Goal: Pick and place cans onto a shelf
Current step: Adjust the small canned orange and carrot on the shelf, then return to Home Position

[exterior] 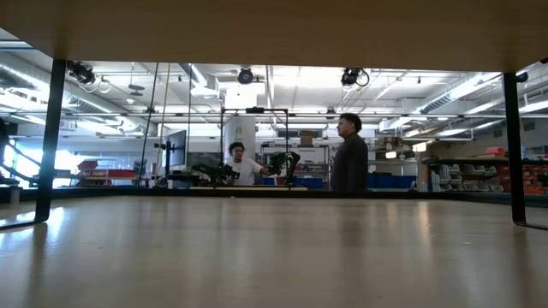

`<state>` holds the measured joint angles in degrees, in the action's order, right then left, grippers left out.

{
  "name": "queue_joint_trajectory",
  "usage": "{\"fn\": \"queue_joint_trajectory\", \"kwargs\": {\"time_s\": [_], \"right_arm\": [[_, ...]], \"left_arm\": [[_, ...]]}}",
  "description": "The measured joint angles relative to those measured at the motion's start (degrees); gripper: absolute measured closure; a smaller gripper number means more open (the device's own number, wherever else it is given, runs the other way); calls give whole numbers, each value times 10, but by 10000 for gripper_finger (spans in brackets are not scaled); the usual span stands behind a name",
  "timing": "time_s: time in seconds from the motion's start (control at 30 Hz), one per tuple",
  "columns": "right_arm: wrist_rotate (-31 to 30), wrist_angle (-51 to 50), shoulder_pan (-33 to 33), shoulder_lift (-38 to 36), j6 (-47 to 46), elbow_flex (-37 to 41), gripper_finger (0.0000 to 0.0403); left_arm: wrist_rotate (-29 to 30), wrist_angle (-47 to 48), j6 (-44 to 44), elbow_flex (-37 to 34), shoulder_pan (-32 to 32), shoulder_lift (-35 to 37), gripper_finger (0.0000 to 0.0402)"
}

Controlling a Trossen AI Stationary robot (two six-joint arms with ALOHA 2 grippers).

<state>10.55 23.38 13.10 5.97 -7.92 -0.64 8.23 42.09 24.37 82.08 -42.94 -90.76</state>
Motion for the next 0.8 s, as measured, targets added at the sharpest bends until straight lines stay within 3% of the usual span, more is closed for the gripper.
{"fn": "queue_joint_trajectory", "kwargs": {"time_s": [0.6, 0.8], "right_arm": [[0, 1, 0, 0, 1, 0, 318], [-1, 143, 0, 0, 14, 0, 318]], "left_arm": [[-16, -15, 4, 6, 5, 4, 365], [-18, 69, -8, 88, 17, 20, 365]]}}
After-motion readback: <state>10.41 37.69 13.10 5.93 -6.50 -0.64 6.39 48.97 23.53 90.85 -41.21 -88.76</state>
